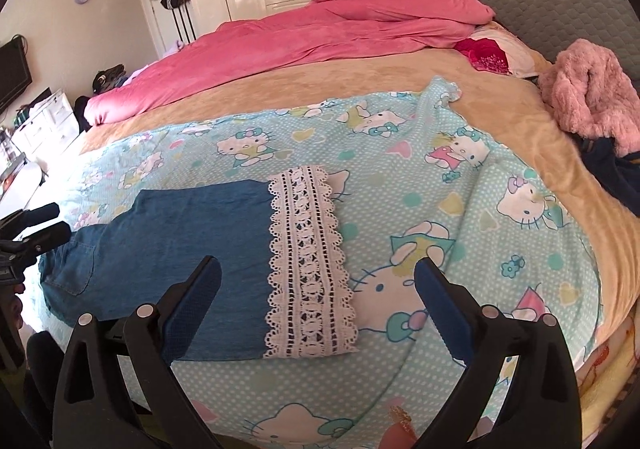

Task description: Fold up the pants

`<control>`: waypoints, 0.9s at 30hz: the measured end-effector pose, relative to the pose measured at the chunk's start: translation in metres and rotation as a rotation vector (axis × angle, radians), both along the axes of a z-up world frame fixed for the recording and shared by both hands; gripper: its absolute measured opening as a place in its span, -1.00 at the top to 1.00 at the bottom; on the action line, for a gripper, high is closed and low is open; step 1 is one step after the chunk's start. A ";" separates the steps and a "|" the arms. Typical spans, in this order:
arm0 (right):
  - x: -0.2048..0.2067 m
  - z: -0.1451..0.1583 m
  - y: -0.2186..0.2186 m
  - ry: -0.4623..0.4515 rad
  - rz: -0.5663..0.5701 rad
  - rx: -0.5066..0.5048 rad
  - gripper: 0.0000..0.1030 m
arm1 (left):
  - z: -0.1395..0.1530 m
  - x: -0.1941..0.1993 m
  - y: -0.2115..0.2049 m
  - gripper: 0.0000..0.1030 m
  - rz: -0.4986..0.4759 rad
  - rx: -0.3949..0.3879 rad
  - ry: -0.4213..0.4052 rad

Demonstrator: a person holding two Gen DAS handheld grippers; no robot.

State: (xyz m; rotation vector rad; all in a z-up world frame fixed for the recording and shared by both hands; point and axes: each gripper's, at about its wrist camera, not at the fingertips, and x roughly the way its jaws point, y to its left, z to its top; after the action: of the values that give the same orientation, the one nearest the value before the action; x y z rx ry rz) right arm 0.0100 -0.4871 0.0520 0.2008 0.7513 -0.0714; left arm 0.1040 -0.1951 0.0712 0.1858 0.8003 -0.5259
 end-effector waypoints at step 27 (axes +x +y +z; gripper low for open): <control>0.024 -0.073 0.009 0.131 0.092 0.137 -0.88 | -0.064 0.077 -0.119 -0.82 -0.227 0.150 0.090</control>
State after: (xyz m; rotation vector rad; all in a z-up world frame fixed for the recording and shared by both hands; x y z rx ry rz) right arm 0.0337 -0.4776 -0.0212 0.2940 0.8959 0.0552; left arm 0.1813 -0.3144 0.0074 0.3965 0.9129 -0.6923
